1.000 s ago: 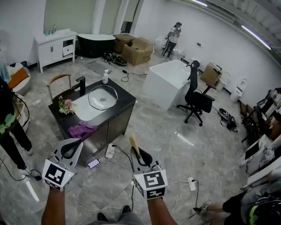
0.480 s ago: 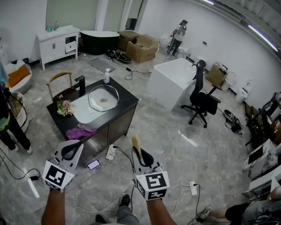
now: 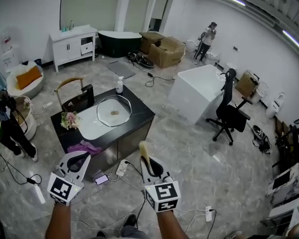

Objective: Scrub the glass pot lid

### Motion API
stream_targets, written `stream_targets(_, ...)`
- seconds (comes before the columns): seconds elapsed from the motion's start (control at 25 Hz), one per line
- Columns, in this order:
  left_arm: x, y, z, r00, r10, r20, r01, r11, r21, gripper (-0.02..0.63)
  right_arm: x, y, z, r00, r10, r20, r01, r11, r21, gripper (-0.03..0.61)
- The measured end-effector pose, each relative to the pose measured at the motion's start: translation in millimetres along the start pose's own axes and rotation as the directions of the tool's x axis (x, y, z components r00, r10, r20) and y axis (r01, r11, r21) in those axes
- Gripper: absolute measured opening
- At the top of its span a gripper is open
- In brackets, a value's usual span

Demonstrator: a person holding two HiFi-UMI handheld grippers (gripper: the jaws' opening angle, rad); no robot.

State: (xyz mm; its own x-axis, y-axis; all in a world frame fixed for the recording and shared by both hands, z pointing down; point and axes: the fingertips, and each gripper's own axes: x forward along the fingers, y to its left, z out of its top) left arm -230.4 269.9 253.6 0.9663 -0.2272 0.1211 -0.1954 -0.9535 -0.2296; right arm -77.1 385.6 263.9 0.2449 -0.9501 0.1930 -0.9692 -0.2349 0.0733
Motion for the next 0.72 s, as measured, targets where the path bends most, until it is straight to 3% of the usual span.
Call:
stream_targets(0.08,15,4,-3,1.000,0.019,0.014,-0.020,0.999,0.037,0.015,13,-13,-2,1.000,0.024,0.000,-0.024,1.000,0.002,0.044)
stream_targets(0.24,42,1,-2,0.998,0.048,-0.038,-0.048,0.999,-0.009,0.015,33,-40,-4,0.998,0.065,-0.002,-0.065,0.998,0.007,0.044)
stream_targets(0.44,71,-4,5,0.996,0.073,-0.057,-0.073,0.997,0.004,0.015,47,-70,-4,0.995,0.098,0.003,-0.098,0.995,0.016,0.044)
stream_targets(0.72,109,-10,-3,0.995,0.057,-0.080,-0.054,0.998,0.032,0.014,59,-109,-20,0.996,0.086,-0.004,-0.086,0.995,0.050,0.044)
